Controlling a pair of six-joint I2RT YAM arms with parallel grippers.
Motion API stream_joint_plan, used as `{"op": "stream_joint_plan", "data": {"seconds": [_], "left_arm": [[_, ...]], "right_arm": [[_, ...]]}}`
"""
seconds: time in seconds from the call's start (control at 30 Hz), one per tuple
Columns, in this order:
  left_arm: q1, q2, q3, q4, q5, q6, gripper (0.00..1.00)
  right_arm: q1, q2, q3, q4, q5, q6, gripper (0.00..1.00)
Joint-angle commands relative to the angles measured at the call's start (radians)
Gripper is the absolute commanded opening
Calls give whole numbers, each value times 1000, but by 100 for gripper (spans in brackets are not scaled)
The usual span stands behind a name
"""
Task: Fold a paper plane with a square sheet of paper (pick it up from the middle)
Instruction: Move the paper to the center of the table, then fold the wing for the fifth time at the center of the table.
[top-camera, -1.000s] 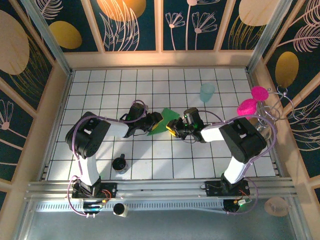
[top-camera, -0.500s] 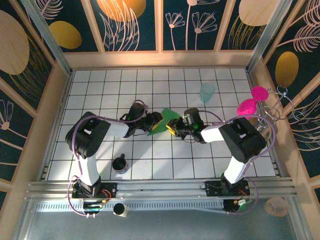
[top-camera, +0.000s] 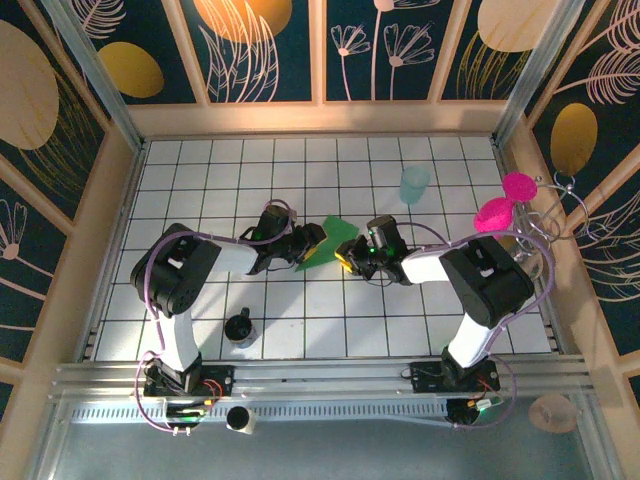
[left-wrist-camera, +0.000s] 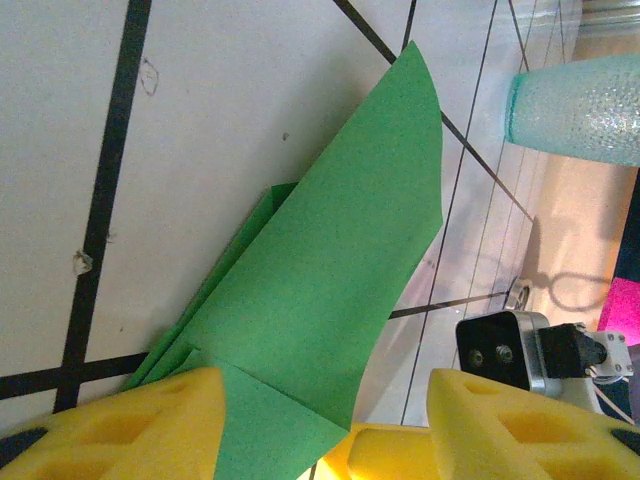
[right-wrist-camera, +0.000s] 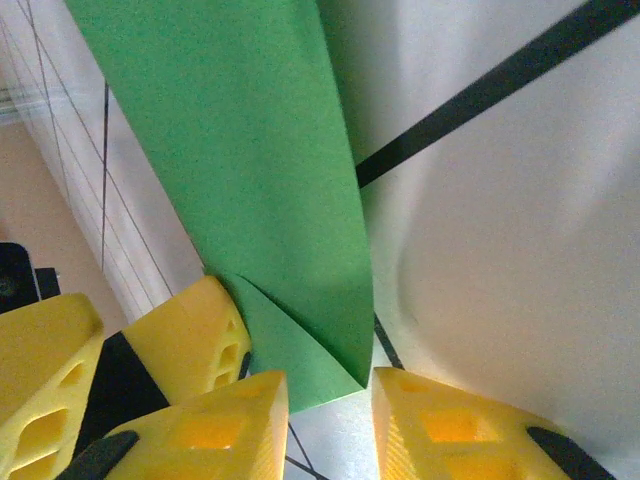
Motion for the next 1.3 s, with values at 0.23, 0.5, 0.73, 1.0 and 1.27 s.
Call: {"op": "stream_joint_plan", "data": {"seconds": [0.23, 0.5, 0.73, 1.0, 1.27], "left_arm": [[-7, 3, 1, -81, -18, 12, 58], [-5, -91, 5, -106, -63, 145, 61], [-13, -219, 0, -233, -191, 443, 70], [-81, -293, -26, -269, -318, 770, 73], [-150, -260, -21, -238, -434, 1001, 73]], "right_arm": [[4, -4, 32, -39, 66, -22, 10], [0, -110, 59, -118, 132, -87, 0], [-6, -158, 86, -175, 106, -111, 0], [-54, -136, 116, -212, 40, -114, 0], [-76, -144, 145, -257, 4, -119, 0]]}}
